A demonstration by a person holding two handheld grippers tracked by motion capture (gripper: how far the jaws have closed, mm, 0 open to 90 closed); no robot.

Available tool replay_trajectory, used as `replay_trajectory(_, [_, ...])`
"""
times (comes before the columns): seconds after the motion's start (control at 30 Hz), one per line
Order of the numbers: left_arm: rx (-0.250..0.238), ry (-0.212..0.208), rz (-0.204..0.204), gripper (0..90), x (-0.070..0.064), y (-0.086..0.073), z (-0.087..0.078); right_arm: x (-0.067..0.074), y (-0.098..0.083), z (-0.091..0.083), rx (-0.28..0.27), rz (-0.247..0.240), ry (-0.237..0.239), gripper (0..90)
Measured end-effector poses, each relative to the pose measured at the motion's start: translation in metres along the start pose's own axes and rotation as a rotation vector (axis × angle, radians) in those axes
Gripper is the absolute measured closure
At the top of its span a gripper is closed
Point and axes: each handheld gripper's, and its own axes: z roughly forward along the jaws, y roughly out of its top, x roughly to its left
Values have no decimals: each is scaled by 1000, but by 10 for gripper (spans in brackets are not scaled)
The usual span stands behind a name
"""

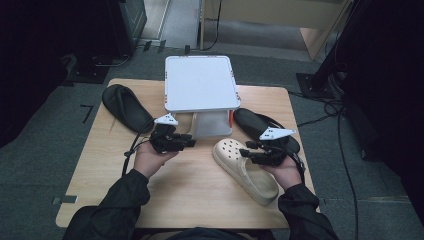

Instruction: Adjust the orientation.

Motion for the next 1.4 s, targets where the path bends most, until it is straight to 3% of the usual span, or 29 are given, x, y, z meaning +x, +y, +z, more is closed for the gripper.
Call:
replay_trajectory(0.37, [-18, -39, 23, 666, -5, 0, 20, -7, -11, -17, -34, 36, -12, 531])
replay_trajectory(0.67, [-36, -38, 47, 660, -10, 0, 31, -6, -23, -21, 20, 23, -50, 525])
replay_trajectory(0.83, [-16, -53, 64, 659, -15, 0, 41, -9, -29, -20, 9, 60, -31, 514])
replay_trajectory(0.93, [-14, -67, 63, 658, -17, 0, 45, -9, -32, -21, 31, 48, -38, 512])
replay_trajectory(1.1, [-15, -68, 66, 658, -18, 1, 44, -10, -38, -15, 74, 23, -49, 498])
replay_trajectory(1.23, [-12, -68, 66, 658, -17, 0, 44, -15, -40, -6, 95, 35, -32, 511])
replay_trajectory(1.4, [-3, -67, 68, 665, -19, -1, 47, -16, -39, 6, 127, 39, -52, 583])
